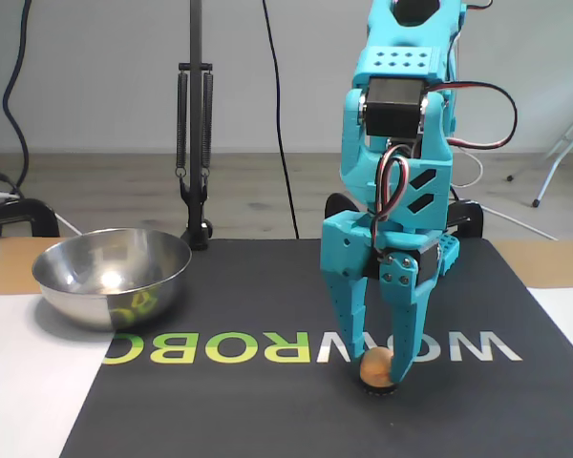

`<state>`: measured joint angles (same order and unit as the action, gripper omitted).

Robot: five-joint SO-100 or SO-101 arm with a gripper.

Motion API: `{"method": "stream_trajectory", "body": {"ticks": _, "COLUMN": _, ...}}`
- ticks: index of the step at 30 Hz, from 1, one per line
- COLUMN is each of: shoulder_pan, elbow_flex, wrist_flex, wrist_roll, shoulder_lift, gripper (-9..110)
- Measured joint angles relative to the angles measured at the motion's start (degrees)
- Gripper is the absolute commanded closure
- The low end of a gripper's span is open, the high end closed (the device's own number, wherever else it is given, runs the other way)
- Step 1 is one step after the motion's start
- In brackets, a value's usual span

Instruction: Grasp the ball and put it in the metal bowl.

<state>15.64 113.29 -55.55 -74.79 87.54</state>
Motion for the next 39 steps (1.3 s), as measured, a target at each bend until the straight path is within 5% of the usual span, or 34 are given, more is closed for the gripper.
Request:
{"method": "stream_trajectory", "body": {"ticks": 16, "shoulder_pan": 4.8, "elbow_flex": -8.1, "wrist_flex": -0.7, "wrist_roll": 15.5, "shoulder_lift": 3.1, "gripper": 82}}
{"method": "stream_trajectory", "body": {"ticks": 27, "shoulder_pan": 10.4, "elbow_flex": -19.8, "wrist_flex": -16.2, "wrist_roll": 25.6, "shoulder_lift": 7.6, "gripper": 82}}
{"method": "stream_trajectory", "body": {"ticks": 39, "shoulder_pan": 18.2, "elbow_flex": -31.6, "wrist_flex": -19.0, "wrist_roll": 46.7, "shoulder_lift": 7.9, "gripper": 82}}
